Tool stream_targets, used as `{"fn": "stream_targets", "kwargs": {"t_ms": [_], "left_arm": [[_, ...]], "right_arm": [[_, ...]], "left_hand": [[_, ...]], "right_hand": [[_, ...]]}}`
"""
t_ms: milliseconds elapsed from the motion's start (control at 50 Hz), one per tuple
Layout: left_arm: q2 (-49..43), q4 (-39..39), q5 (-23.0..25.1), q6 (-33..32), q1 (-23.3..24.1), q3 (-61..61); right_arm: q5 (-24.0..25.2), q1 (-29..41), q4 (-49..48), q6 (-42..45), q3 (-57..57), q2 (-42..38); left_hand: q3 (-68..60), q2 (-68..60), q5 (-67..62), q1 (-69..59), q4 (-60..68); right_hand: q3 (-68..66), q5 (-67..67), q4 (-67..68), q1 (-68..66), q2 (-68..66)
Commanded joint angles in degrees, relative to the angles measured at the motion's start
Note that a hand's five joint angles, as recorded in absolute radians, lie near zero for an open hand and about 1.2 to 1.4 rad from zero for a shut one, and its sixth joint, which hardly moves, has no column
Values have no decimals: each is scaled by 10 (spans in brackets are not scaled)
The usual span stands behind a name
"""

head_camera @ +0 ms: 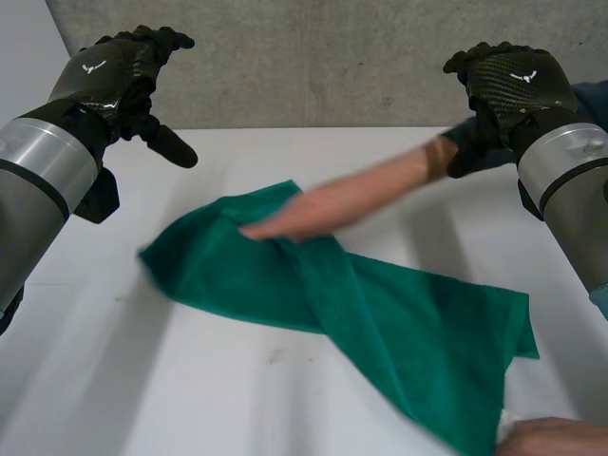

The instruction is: Fold the towel.

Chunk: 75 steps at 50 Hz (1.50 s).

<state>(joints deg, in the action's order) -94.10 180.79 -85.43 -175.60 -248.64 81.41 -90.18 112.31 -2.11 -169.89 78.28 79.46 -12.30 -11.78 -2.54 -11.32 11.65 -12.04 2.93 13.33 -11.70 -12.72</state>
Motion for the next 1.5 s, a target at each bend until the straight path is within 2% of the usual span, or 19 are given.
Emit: {"fn": "stream_targets", "kwargs": {"t_ms": [20,300,440,600,680,740,800,820,840,900,920,1020,1080,1220,1500], "left_arm": [[0,-1,0,0,0,1],[-1,0,0,0,0,1],[-11,0,1,-1,2,1],[-44,0,2,-25,4,0],[-65,0,1,-56,15,0],[-82,4,0,-76,29,-4],[-88,15,0,-83,33,-4],[-89,18,-1,-84,33,-4],[-89,21,-1,-84,33,-4],[-93,28,-1,-84,33,-4],[-93,29,-1,-84,33,-4],[-96,33,-1,-84,33,-4],[-100,35,-2,-84,33,-4],[-102,35,-3,-84,34,-2],[-108,35,-4,-84,36,-1]], "right_arm": [[1,4,0,1,0,-1],[23,24,4,75,1,-12],[18,34,15,112,3,-18],[18,40,97,114,-1,-33],[18,54,142,99,-1,-44],[18,77,164,42,26,-62],[20,78,150,-36,75,-63],[20,78,150,-36,75,-63],[19,81,126,-99,117,-60],[18,84,106,-134,150,-57],[13,89,74,-168,198,-49],[9,108,26,-173,260,-36],[-12,125,-12,-172,289,-34],[-40,128,-18,-172,310,-41],[-44,131,-37,-165,336,-61]], "left_hand": [[23,18,25,13,-17],[23,18,25,13,-17],[23,18,25,13,-17],[23,18,25,13,-17],[23,18,25,13,-17],[23,18,25,13,-17],[23,18,25,13,-17],[23,18,25,13,-17],[23,18,25,13,-17],[23,17,25,13,-16],[23,17,25,13,-16],[23,17,25,13,-16],[23,17,25,13,-16],[23,17,25,13,-16],[23,17,25,13,-16]], "right_hand": [[20,-29,-33,17,27],[20,-29,-33,17,27],[20,-29,-33,17,27],[20,-29,-33,17,27],[20,-29,-33,17,27],[20,-29,-33,17,27],[20,-29,-33,17,27],[20,-29,-33,17,27],[20,-29,-33,17,27],[20,-29,-33,17,27],[20,-29,-33,17,27],[20,-29,-33,17,27],[20,-29,-33,17,27],[20,-29,-33,17,27],[20,-29,-33,17,27]]}}
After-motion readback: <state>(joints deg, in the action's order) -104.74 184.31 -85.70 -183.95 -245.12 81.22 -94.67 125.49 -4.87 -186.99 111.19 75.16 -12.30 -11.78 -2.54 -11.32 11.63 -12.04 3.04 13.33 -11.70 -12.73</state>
